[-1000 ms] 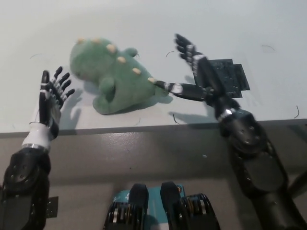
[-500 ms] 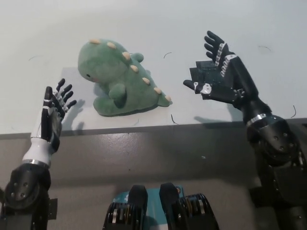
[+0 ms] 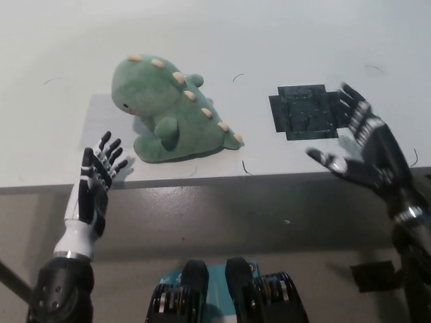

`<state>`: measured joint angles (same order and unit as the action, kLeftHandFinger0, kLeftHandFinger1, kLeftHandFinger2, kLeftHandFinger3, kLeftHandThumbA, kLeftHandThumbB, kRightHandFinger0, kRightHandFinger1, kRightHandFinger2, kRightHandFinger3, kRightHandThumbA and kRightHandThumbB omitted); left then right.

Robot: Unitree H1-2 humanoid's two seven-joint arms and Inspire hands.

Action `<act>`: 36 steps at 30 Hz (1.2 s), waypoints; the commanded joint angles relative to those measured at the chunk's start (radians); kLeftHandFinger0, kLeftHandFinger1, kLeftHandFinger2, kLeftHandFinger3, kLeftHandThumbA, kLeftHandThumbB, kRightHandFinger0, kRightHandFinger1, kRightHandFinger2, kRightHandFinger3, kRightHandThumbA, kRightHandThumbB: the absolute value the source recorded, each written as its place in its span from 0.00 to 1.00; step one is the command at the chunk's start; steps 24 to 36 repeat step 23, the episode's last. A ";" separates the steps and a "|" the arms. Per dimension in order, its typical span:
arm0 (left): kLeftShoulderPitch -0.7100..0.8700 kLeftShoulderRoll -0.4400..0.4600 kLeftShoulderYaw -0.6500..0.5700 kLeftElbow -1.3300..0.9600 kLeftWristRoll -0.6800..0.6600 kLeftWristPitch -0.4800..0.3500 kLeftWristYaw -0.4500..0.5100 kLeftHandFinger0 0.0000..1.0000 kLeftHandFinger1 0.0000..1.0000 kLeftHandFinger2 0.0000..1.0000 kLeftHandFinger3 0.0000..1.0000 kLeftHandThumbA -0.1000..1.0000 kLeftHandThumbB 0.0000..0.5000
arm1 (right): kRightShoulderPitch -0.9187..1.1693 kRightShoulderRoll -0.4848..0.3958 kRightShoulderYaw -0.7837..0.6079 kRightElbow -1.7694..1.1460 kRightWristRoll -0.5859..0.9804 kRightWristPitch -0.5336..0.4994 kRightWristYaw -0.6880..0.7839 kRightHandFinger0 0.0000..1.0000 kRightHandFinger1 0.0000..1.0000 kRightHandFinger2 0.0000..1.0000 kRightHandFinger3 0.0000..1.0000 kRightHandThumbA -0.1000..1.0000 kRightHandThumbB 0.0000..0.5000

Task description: Use both hands to pick up a dinasour on the right side and move it to the left side

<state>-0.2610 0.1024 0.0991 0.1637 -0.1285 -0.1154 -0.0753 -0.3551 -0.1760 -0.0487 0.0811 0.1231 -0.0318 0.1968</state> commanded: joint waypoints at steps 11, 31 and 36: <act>0.097 -0.035 -0.032 -0.117 0.003 -0.094 -0.014 1.00 1.00 1.00 1.00 1.00 0.81 | 0.192 -0.141 -0.049 -0.081 0.049 -0.201 0.058 1.00 1.00 1.00 1.00 1.00 0.26; 0.179 -0.070 -0.072 -0.130 0.035 -0.154 -0.004 1.00 1.00 1.00 1.00 1.00 0.82 | 0.375 -0.175 -0.057 -0.068 0.088 -0.298 0.105 1.00 1.00 1.00 1.00 1.00 0.18; 0.179 -0.070 -0.072 -0.130 0.035 -0.154 -0.004 1.00 1.00 1.00 1.00 1.00 0.82 | 0.375 -0.175 -0.057 -0.068 0.088 -0.298 0.105 1.00 1.00 1.00 1.00 1.00 0.18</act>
